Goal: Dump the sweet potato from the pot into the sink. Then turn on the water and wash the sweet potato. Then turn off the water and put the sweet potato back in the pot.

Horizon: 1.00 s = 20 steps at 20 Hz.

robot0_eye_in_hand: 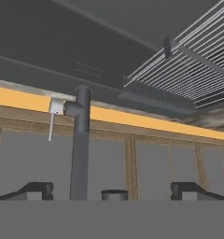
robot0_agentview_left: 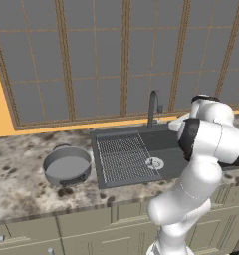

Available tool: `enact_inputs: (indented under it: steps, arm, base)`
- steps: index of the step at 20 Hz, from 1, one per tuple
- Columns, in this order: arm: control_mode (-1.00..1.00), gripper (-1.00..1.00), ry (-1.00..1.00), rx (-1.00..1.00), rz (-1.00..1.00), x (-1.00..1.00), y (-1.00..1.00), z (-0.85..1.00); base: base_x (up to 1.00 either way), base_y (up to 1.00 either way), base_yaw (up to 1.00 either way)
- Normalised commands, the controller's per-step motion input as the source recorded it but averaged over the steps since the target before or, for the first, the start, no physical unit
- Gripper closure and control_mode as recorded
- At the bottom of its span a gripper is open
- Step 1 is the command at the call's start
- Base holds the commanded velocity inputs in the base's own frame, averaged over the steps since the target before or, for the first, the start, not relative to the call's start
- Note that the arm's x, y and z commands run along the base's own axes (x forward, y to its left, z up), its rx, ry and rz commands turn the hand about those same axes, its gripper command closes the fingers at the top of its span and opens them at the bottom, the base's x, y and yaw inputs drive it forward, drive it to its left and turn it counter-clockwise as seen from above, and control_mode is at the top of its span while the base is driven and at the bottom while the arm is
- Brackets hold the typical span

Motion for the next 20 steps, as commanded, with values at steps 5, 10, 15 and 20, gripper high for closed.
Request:
enact_inputs:
  steps: [5,10,15,20]
  arm:
    - [-1.00,-1.00,0.00,0.00,0.00,0.40,0.00,-0.15]
    - [-1.00,-1.00,0.00,0.02,0.00,0.40,0.00,-0.20]
    - [-1.00,-1.00,-0.02,0.05,0.00,0.39,-0.05,-0.14]
    - [-1.00,-1.00,-0.04,0.05,0.00,0.40,-0.12,-0.18]
  base:
    - [0.00,0.00,0.00]
    - [0.00,0.00,0.00]
    - [0.00,0.00,0.00]
    - [0.00,0.00,0.00]
